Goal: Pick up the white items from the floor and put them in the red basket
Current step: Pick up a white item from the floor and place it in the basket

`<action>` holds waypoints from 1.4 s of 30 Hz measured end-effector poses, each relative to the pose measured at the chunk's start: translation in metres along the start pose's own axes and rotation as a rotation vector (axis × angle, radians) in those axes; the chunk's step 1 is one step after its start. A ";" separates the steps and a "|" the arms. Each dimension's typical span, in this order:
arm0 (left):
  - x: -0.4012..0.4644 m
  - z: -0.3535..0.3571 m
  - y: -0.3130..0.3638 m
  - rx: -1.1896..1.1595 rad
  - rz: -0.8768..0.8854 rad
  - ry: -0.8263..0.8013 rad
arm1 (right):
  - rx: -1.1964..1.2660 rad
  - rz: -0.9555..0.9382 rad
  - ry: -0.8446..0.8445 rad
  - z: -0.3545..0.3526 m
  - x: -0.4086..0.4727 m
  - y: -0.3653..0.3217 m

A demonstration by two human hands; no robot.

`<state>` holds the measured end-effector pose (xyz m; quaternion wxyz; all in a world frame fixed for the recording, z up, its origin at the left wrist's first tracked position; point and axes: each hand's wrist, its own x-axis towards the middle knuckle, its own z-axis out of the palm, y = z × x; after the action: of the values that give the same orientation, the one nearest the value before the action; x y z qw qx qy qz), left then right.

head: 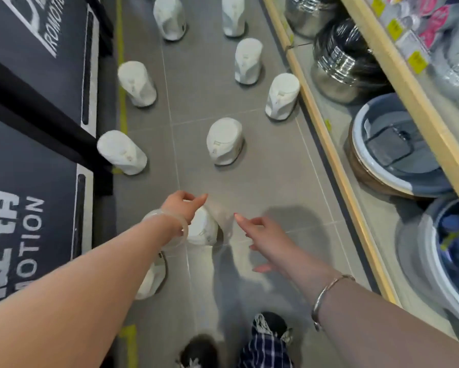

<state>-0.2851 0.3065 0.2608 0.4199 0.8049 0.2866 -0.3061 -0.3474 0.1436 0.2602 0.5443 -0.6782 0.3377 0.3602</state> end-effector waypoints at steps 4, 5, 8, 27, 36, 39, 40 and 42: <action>0.051 -0.026 -0.028 0.030 -0.051 -0.001 | -0.058 0.076 -0.012 0.039 0.044 -0.008; 0.061 -0.032 -0.035 0.046 -0.058 -0.011 | -0.067 0.101 0.001 0.047 0.052 -0.009; 0.097 -0.045 -0.051 0.092 -0.067 -0.062 | -0.063 0.150 0.018 0.065 0.080 -0.009; 0.307 0.025 -0.136 0.135 -0.036 -0.294 | 0.040 0.282 -0.083 0.145 0.282 0.062; 0.326 0.026 -0.144 0.153 -0.137 -0.402 | 0.156 0.164 -0.168 0.157 0.304 0.074; 0.321 0.031 -0.143 0.161 -0.180 -0.424 | 0.150 0.172 -0.174 0.152 0.299 0.083; 0.318 0.034 -0.143 0.162 -0.192 -0.434 | 0.145 0.177 -0.179 0.148 0.295 0.085; 0.312 0.039 -0.143 0.153 -0.205 -0.450 | 0.134 0.179 -0.198 0.140 0.289 0.088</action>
<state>-0.1950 0.4058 -0.0578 0.3776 0.7128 0.2421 -0.5392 -0.2910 0.2463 -0.0519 0.5847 -0.5685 0.3648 0.4493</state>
